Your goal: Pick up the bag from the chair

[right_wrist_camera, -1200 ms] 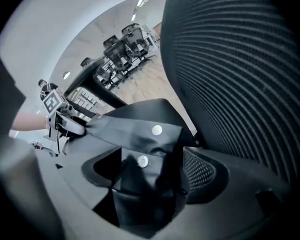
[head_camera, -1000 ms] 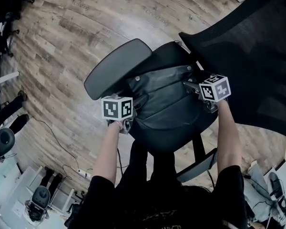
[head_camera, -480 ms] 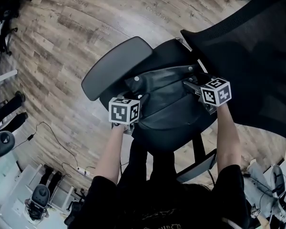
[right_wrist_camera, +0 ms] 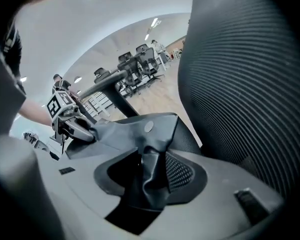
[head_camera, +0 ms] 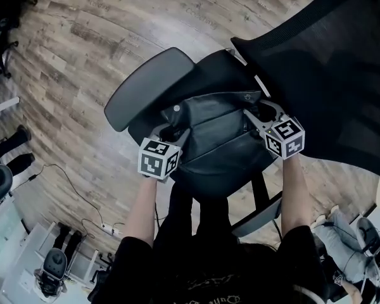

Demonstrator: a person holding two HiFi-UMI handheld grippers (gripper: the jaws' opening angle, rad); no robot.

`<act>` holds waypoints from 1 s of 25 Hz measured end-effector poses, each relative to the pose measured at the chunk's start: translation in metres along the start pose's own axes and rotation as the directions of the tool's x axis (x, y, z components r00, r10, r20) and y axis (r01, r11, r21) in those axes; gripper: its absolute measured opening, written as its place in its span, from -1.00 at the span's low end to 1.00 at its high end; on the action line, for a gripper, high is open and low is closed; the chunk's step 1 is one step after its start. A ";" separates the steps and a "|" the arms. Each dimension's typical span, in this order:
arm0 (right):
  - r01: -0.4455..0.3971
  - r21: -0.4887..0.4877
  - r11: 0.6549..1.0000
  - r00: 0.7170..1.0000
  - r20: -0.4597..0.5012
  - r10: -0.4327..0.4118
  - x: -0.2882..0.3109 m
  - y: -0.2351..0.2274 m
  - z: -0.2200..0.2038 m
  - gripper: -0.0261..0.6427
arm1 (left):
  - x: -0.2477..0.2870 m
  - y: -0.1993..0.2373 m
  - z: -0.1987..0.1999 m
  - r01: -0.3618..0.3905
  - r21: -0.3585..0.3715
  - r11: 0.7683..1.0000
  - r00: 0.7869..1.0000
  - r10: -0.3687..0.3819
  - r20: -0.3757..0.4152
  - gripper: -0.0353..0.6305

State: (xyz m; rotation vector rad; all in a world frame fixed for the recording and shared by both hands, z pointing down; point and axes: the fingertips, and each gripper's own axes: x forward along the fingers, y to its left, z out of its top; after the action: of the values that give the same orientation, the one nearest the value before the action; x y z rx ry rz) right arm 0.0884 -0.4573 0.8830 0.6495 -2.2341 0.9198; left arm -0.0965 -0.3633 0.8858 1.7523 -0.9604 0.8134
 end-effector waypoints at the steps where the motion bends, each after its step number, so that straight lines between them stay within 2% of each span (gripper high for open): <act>1: 0.001 -0.004 1.000 1.000 0.014 -0.001 -0.007 0.005 0.001 -0.42 | -0.005 -0.004 -0.001 0.000 0.015 1.000 1.000 0.000 0.010 -0.47; 7: 0.008 0.020 1.000 0.996 0.094 -0.010 -0.048 0.034 0.006 -0.43 | -0.027 -0.026 -0.008 0.022 0.100 0.995 1.000 -0.024 0.014 -0.53; 11: -0.004 0.041 0.999 0.992 0.130 -0.002 -0.071 0.064 0.008 -0.46 | -0.053 -0.034 -0.016 0.033 0.115 0.993 0.998 -0.039 0.047 -0.54; 17: -0.001 0.042 0.999 0.983 0.183 -0.007 -0.096 0.107 0.008 -0.47 | -0.090 -0.038 -0.028 -0.021 0.128 0.992 0.996 0.010 0.084 -0.59; 25: 0.035 0.081 0.996 0.960 0.275 -0.056 -0.135 0.162 0.013 -0.50 | -0.144 -0.048 -0.026 -0.055 0.228 0.972 0.990 0.024 0.137 -0.63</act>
State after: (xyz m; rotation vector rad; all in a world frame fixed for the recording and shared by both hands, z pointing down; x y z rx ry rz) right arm 0.0726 -0.3372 0.7101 0.9099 -2.4255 0.9429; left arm -0.1254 -0.2912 0.7532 2.0151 -1.0247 0.8705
